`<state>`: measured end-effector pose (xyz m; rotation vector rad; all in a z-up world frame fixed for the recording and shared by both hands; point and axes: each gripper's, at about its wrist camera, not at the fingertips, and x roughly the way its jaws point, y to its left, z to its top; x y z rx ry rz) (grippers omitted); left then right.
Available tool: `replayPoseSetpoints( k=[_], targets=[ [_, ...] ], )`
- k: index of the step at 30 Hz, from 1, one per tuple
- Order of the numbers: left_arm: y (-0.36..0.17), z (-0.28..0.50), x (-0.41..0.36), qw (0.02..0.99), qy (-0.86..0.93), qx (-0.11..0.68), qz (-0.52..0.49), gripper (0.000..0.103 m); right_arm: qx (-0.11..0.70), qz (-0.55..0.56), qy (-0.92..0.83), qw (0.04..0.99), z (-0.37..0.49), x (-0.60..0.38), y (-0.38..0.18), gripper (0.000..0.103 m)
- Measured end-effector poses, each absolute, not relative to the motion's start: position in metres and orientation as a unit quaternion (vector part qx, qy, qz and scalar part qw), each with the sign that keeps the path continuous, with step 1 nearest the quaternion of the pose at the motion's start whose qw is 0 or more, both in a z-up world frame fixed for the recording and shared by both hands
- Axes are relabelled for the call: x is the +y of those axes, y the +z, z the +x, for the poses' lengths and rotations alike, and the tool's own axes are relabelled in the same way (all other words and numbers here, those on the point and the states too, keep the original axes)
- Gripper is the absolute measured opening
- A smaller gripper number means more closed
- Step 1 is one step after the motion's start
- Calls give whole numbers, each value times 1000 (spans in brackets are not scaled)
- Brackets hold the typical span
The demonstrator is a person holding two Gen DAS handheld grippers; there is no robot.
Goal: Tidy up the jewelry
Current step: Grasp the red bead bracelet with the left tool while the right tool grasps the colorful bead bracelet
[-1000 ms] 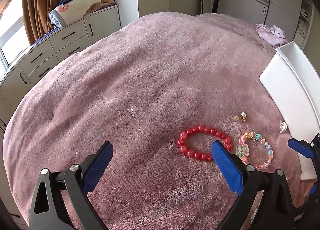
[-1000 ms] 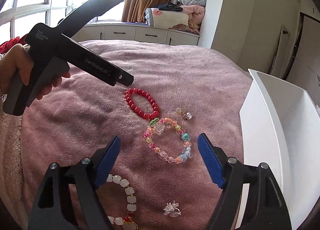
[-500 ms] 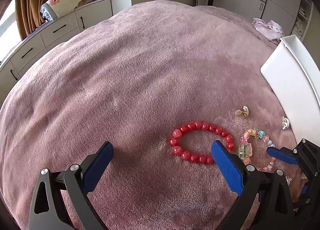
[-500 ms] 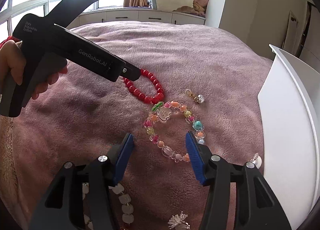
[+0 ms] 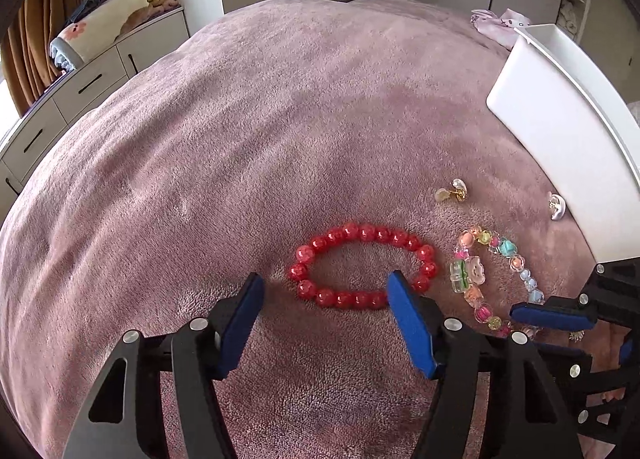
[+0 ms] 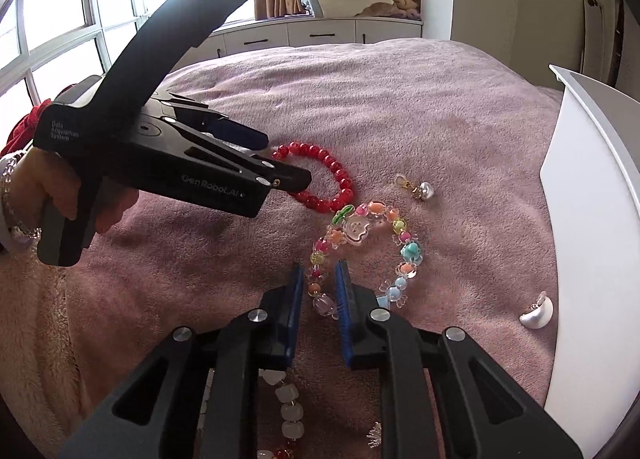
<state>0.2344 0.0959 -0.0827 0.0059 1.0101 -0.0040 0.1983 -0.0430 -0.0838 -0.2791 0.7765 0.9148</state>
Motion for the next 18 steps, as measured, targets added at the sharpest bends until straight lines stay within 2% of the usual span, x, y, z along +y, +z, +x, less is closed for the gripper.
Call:
replayPoseSetpoints(
  k=[6, 11, 14, 16, 18],
  targets=[
    [-84, 231, 101, 874, -20, 485, -30, 48, 355, -119, 445, 813, 189, -43, -75, 8],
    [-84, 229, 98, 873, -13, 486, -31, 47, 353, -113, 438, 819, 186, -48, -68, 10],
    [-82, 227, 99, 873, -4, 487, -39, 51, 359, -111, 427, 823, 190, -51, -71, 11],
    [-81, 227, 101, 872, 1, 487, -47, 53, 362, -112, 423, 823, 193, -51, -74, 14],
    [-81, 227, 102, 871, 4, 488, -50, 54, 365, -115, 422, 822, 195, -50, -78, 38]
  ],
)
